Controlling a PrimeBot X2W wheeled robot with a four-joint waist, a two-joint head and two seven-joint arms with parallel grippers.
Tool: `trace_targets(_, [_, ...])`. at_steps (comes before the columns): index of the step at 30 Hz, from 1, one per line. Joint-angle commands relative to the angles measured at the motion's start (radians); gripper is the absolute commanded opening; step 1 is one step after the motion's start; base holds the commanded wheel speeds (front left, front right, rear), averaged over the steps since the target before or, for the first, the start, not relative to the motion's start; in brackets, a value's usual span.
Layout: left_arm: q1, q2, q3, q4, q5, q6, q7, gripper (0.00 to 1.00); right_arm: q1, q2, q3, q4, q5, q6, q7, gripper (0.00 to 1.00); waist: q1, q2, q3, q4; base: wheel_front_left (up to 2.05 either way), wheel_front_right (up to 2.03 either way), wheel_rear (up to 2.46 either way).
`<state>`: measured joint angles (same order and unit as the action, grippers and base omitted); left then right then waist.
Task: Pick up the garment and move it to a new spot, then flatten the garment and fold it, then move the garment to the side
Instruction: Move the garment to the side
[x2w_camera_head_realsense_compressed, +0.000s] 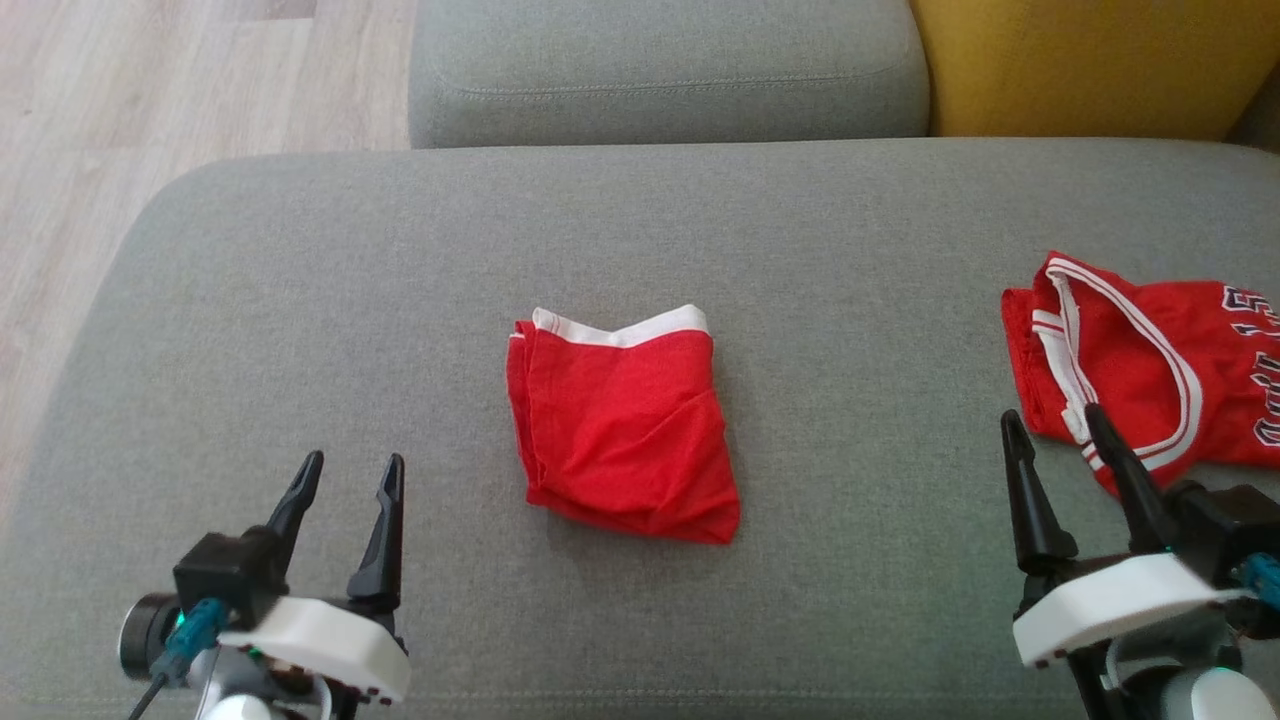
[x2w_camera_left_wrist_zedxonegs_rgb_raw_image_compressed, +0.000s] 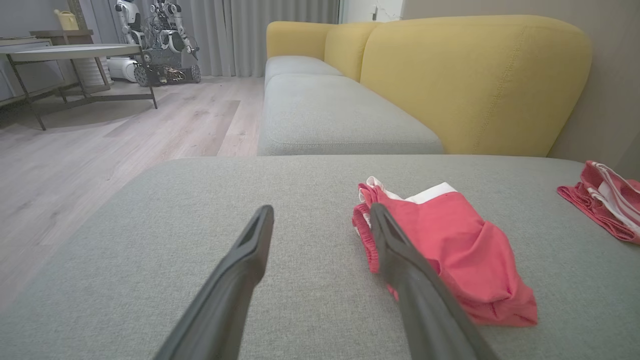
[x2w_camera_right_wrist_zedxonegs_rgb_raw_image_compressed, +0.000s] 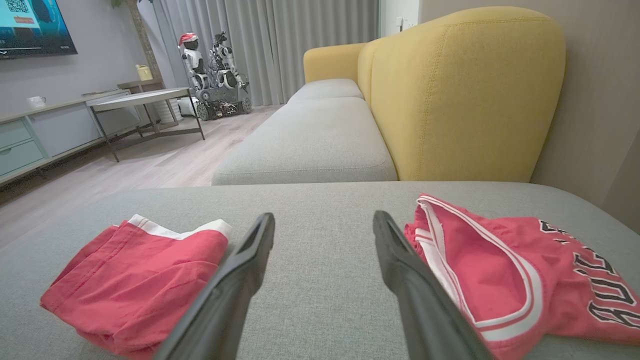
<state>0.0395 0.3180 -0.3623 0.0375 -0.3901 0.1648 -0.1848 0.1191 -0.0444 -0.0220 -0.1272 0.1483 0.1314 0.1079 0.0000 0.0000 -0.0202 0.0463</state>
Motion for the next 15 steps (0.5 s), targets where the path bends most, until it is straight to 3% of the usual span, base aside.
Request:
trace_targets(1, [-0.039,0.026,0.038,-0.035,0.000,0.007,0.002,1.00,-0.021,-0.006,0.024,-0.039,0.002,-0.001,0.005,1.00,0.0000,0.0000,0.001,0.000,0.00,0.00,0.00])
trace_targets(15, [-0.045,0.029,0.029,-0.037,-0.001,0.015,0.005,1.00,-0.028,-0.006,0.022,-0.024,0.008,-0.001,0.002,1.00,0.0000,0.0000,0.004,0.001,0.00,0.00,0.00])
